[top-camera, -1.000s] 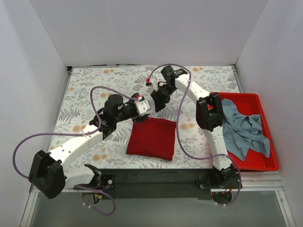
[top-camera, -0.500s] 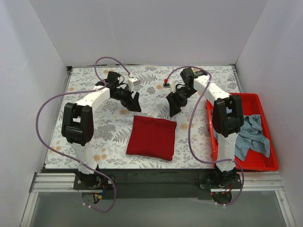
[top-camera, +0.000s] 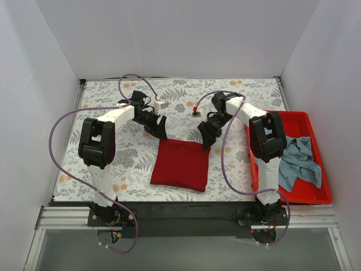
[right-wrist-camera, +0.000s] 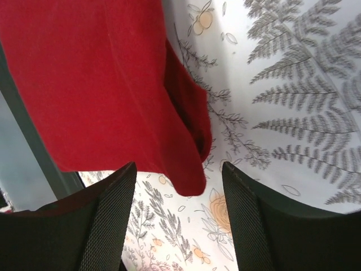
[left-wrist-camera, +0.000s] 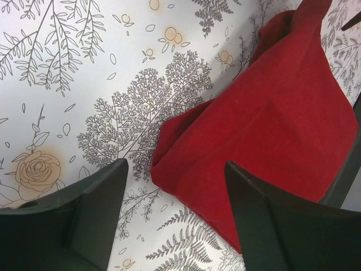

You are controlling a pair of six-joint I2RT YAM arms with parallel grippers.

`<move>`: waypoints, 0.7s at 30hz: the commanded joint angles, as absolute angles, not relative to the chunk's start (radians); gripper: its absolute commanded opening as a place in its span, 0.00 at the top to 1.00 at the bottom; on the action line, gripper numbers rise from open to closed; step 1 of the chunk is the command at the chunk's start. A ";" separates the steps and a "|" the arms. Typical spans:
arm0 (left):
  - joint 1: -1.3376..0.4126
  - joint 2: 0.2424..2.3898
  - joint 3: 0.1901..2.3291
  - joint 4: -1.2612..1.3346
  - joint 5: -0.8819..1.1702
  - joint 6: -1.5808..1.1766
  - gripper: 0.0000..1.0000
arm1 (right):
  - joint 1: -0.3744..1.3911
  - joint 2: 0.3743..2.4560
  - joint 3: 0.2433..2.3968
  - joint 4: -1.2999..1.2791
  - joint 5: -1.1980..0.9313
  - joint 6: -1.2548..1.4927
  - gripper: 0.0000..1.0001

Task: Fold and stack the t-shirts
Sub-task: Fold the tshirt

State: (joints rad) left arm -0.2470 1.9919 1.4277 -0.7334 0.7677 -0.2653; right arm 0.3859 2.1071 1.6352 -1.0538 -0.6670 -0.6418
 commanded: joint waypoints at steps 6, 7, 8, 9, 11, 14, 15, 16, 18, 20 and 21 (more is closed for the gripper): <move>-0.249 1.985 1.387 -0.739 0.782 -0.258 0.39 | 0.403 2.105 1.612 -1.069 -0.638 -0.690 0.41; -0.247 1.988 1.387 -0.736 0.781 -0.259 0.38 | 0.403 2.108 1.615 -1.072 -0.635 -0.690 0.42; -0.247 1.990 1.384 -0.730 0.781 -0.262 0.38 | 0.405 2.109 1.615 -1.072 -0.632 -0.693 0.44; -0.247 1.991 1.382 -0.726 0.781 -0.265 0.38 | 0.403 2.108 1.618 -1.071 -0.627 -0.693 0.50; -0.247 1.990 1.381 -0.706 0.782 -0.273 0.48 | 0.403 2.111 1.624 -1.072 -0.626 -0.693 0.57; -0.241 1.979 1.384 -0.695 0.805 -0.279 0.69 | 0.403 2.106 1.637 -1.078 -0.626 -0.684 0.75; -0.230 1.973 1.388 -0.699 0.814 -0.279 0.87 | 0.403 2.099 1.647 -1.086 -0.623 -0.681 0.89; -0.224 1.965 1.390 -0.701 0.821 -0.279 0.96 | 0.405 2.098 1.647 -1.086 -0.621 -0.681 0.95; -0.206 1.934 1.385 -0.704 0.834 -0.287 1.00 | 0.403 2.077 1.661 -1.100 -0.617 -0.675 0.99; -0.175 1.916 1.378 -0.704 0.828 -0.287 1.00 | 0.402 2.051 1.678 -1.100 -0.608 -0.669 0.99; -0.166 1.905 1.374 -0.703 0.816 -0.282 1.00 | 0.402 2.048 1.684 -1.098 -0.597 -0.669 0.99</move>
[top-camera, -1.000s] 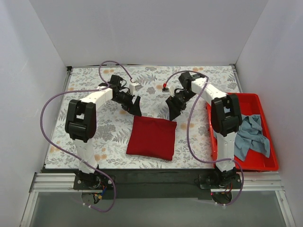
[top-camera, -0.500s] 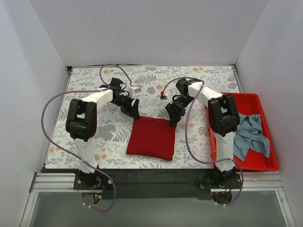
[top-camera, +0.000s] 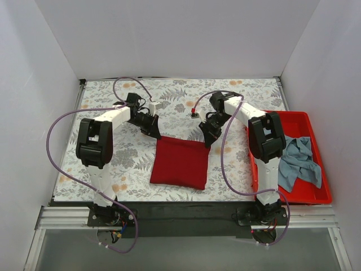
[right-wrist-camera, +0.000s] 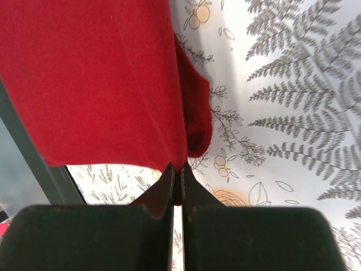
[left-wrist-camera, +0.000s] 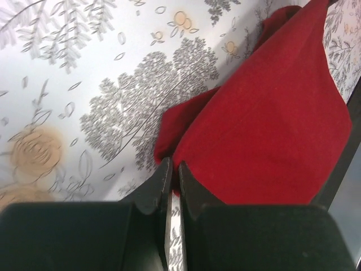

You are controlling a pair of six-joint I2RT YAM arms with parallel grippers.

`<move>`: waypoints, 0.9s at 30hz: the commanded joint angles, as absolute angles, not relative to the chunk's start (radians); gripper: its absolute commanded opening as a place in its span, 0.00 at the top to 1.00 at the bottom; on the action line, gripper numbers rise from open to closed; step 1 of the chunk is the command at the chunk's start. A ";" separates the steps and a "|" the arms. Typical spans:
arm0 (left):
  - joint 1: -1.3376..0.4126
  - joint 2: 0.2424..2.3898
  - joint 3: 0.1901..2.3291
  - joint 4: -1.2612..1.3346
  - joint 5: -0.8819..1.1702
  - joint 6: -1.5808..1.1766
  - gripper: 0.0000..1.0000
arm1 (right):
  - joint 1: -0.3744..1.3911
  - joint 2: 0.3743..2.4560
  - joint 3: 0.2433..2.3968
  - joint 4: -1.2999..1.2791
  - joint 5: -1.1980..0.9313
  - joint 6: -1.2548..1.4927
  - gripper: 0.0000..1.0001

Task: Fold and stack the t-shirts
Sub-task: Fold the tshirt

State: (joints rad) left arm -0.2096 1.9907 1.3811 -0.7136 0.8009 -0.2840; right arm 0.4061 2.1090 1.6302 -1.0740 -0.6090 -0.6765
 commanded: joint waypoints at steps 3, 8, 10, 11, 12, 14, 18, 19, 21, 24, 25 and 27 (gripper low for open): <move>-0.150 1.922 1.367 -0.687 0.787 -0.287 1.00 | 0.402 2.071 1.725 -1.097 -0.559 -0.667 0.99; -0.149 2.005 1.410 -0.634 0.759 -0.348 1.00 | 0.399 2.187 1.816 -1.078 -0.525 -0.635 0.99; -0.146 2.043 1.431 -0.599 0.738 -0.374 1.00 | 0.393 2.227 1.877 -1.051 -0.488 -0.615 0.99; -0.146 2.051 1.434 -0.583 0.727 -0.382 1.00 | 0.382 2.262 1.897 -1.042 -0.477 -0.592 0.99; -0.144 2.062 1.436 -0.569 0.718 -0.385 1.00 | 0.377 2.279 1.919 -1.034 -0.462 -0.581 0.99; -0.144 2.092 1.448 -0.543 0.678 -0.400 1.00 | 0.368 2.322 1.974 -1.006 -0.433 -0.555 0.99; -0.138 2.134 1.492 -0.512 0.643 -0.439 1.00 | 0.368 2.358 2.045 -0.950 -0.391 -0.520 0.97; -0.137 2.138 1.514 -0.511 0.641 -0.448 1.00 | 0.368 2.361 2.061 -0.946 -0.387 -0.515 0.88; -0.133 2.108 1.525 -0.514 0.664 -0.471 0.81 | 0.367 2.343 2.095 -0.945 -0.391 -0.508 0.55; -0.126 1.963 1.468 -0.494 0.719 -0.504 0.64 | 0.357 2.237 2.069 -0.945 -0.455 -0.491 0.15; -0.127 1.919 1.444 -0.486 0.744 -0.514 0.47 | 0.354 2.168 2.057 -0.945 -0.481 -0.482 0.08; -0.127 1.788 1.373 -0.479 0.842 -0.563 0.39 | 0.354 2.094 1.996 -0.939 -0.567 -0.457 0.02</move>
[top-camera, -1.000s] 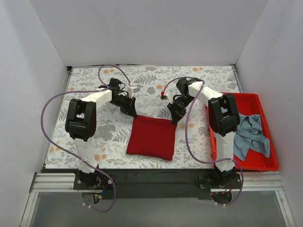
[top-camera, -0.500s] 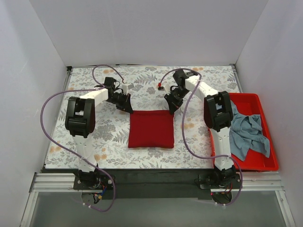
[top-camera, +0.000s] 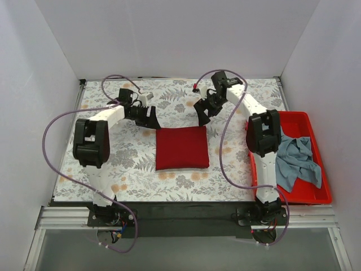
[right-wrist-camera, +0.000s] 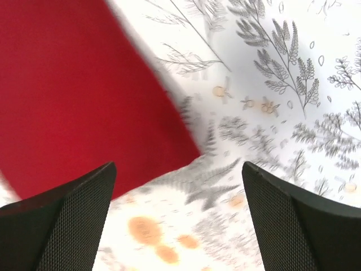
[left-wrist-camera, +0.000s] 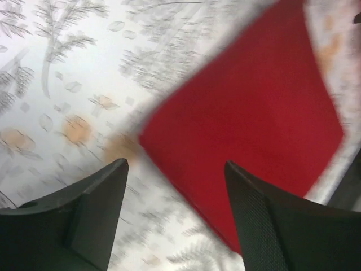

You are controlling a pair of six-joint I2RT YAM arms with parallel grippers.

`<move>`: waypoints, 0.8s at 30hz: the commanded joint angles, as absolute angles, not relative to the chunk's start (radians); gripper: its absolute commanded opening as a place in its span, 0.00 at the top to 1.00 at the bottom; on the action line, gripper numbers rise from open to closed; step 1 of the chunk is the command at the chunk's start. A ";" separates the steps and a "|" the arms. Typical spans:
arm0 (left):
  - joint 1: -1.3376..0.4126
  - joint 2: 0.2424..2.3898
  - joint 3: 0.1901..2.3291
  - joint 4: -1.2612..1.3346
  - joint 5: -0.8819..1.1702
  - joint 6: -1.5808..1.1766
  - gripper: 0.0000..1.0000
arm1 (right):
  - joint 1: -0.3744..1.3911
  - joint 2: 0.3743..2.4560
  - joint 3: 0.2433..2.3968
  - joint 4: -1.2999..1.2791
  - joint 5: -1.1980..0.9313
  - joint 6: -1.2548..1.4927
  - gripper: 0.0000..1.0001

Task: Fold and stack the t-shirts
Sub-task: Fold the tshirt

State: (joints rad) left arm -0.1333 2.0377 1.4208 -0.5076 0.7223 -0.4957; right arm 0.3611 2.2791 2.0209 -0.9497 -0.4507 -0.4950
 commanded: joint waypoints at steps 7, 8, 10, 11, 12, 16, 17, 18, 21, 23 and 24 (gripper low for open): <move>-0.228 1.538 1.021 -0.183 1.121 -1.120 0.18 | 0.406 1.858 1.625 -0.784 -0.898 -0.099 0.02; -0.254 1.508 0.962 -0.093 1.123 -1.202 0.18 | 0.431 1.846 1.583 -0.761 -0.944 -0.009 0.02; -0.345 1.465 0.815 0.161 1.100 -1.407 0.18 | 0.474 1.810 1.437 -0.695 -1.057 0.081 0.02; -0.377 1.445 0.787 0.219 1.083 -1.452 0.17 | 0.488 1.796 1.377 -0.593 -1.083 0.186 0.02; -0.432 1.447 0.763 0.265 1.068 -1.478 0.17 | 0.501 1.780 1.324 -0.533 -1.100 0.237 0.02; -0.486 1.529 0.712 0.333 0.982 -1.535 0.16 | 0.529 1.741 1.103 -0.257 -1.065 0.440 0.01; -0.485 1.576 0.704 0.336 0.944 -1.546 0.16 | 0.529 1.755 1.088 -0.230 -1.048 0.449 0.02; -0.477 1.598 0.701 0.321 0.924 -1.533 0.16 | 0.528 1.770 1.071 -0.226 -1.034 0.445 0.02; -0.451 1.684 0.671 0.242 0.844 -1.502 0.16 | 0.514 1.833 0.999 -0.190 -0.988 0.443 0.02; -0.422 1.729 0.629 0.242 0.828 -1.509 0.15 | 0.483 1.891 0.961 -0.183 -0.967 0.448 0.02; -0.384 1.770 0.615 0.248 0.825 -1.526 0.16 | 0.468 1.908 0.953 -0.178 -0.962 0.454 0.02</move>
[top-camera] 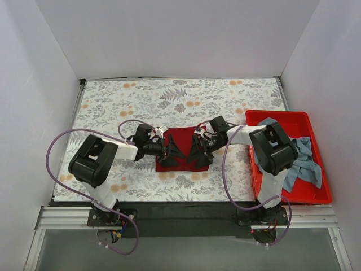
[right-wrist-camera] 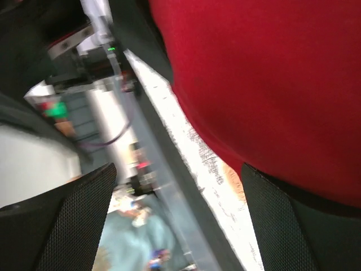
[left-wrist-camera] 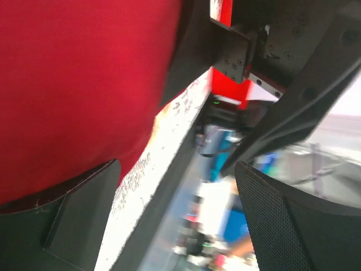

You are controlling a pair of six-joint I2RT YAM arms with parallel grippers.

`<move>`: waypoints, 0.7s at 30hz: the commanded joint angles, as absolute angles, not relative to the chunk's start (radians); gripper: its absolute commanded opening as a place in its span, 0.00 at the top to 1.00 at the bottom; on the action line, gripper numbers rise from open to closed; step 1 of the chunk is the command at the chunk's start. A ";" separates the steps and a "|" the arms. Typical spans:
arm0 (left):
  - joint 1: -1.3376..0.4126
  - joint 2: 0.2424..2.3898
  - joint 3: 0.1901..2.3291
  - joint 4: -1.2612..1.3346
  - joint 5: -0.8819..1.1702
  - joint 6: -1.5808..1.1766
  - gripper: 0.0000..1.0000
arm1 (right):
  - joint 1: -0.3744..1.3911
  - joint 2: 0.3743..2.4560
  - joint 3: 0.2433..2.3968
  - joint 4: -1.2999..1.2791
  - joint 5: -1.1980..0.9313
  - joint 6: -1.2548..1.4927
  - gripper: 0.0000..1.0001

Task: Fold and stack the t-shirts
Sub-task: Fold the tshirt

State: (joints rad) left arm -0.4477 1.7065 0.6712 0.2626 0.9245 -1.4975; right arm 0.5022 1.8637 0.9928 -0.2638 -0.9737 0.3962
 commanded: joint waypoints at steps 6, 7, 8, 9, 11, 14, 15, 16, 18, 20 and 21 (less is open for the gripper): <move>-0.282 1.836 0.597 0.187 0.854 -1.468 0.16 | 0.374 1.974 0.922 -0.181 -0.904 0.456 0.02; -0.275 1.818 0.592 0.148 0.857 -1.438 0.16 | 0.364 1.961 0.914 -0.183 -0.893 0.456 0.02; -0.265 1.804 0.589 0.131 0.861 -1.419 0.16 | 0.359 1.950 0.905 -0.184 -0.868 0.450 0.02; -0.244 1.790 0.586 0.109 0.859 -1.401 0.15 | 0.359 1.935 0.897 -0.186 -0.861 0.446 0.02; -0.221 1.735 0.572 0.058 0.868 -1.361 0.15 | 0.353 1.875 0.874 -0.193 -0.845 0.431 0.02; -0.183 1.639 0.552 0.018 0.890 -1.316 0.14 | 0.359 1.763 0.882 -0.228 -0.839 0.385 0.02; -0.180 1.612 0.554 0.011 0.903 -1.306 0.14 | 0.360 1.734 0.893 -0.247 -0.842 0.347 0.02; -0.178 1.588 0.557 0.005 0.920 -1.298 0.14 | 0.364 1.679 0.897 -0.258 -0.854 0.341 0.02; -0.187 1.499 0.563 0.008 0.972 -1.299 0.14 | 0.374 1.600 0.899 -0.264 -0.886 0.339 0.02; -0.215 1.450 0.580 0.012 0.983 -1.302 0.14 | 0.422 1.560 0.882 -0.261 -0.900 0.341 0.02; -0.251 1.424 0.586 0.014 0.982 -1.308 0.14 | 0.445 1.549 0.876 -0.247 -0.899 0.342 0.02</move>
State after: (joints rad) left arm -0.1974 1.5230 0.5629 0.0456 0.9771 -1.3476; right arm 0.3870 1.6127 0.8913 -0.2363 -0.9100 0.3828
